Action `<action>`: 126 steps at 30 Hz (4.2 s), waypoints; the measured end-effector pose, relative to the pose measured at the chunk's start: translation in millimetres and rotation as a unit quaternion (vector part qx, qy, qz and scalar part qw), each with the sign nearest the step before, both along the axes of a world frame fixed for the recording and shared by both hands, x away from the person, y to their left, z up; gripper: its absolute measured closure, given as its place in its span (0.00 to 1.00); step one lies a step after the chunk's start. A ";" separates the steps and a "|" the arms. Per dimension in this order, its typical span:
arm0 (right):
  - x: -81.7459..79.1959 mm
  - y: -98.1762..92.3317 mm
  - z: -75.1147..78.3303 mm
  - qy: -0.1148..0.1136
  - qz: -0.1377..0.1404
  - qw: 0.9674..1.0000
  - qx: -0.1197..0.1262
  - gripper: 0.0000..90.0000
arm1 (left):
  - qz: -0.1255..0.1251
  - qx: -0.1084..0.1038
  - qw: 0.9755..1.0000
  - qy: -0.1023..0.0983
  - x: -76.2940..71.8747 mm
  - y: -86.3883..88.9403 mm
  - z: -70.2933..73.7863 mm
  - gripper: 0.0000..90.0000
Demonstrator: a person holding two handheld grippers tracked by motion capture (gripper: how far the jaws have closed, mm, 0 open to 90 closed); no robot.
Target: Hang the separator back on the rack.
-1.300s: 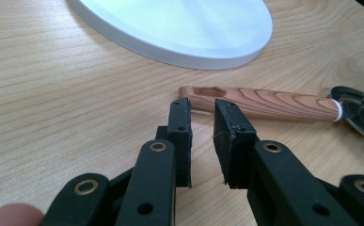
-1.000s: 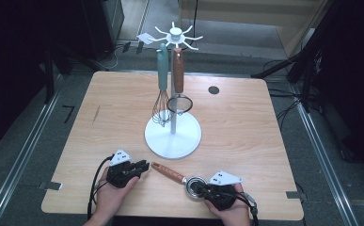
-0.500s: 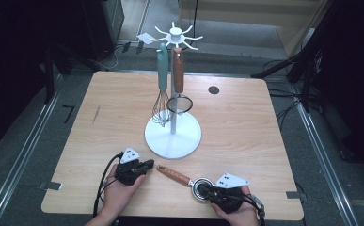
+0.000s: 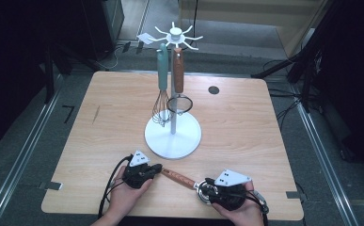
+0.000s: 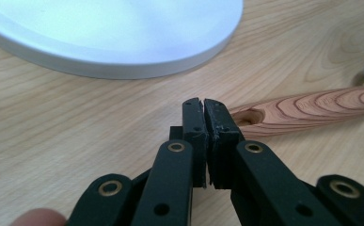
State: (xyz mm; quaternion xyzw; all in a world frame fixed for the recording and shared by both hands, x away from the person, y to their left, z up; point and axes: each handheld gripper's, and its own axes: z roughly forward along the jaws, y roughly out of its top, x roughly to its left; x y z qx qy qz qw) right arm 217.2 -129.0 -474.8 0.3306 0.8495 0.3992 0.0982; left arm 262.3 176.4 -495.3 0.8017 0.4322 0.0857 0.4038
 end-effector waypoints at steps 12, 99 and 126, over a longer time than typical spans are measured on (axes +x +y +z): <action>16.7 19.2 6.6 0.040 0.080 0.990 -0.112 0.68 | -0.029 -0.015 0.999 0.002 -5.5 -13.3 -0.4 0.95; 51.3 -18.6 48.0 0.001 -0.053 0.999 -0.002 0.79 | 0.211 -0.002 0.975 -0.072 -10.0 169.5 11.0 0.00; 43.6 -30.6 69.7 -0.081 -0.092 0.987 0.105 0.79 | 0.225 0.035 0.970 -0.086 -13.0 162.2 10.9 0.00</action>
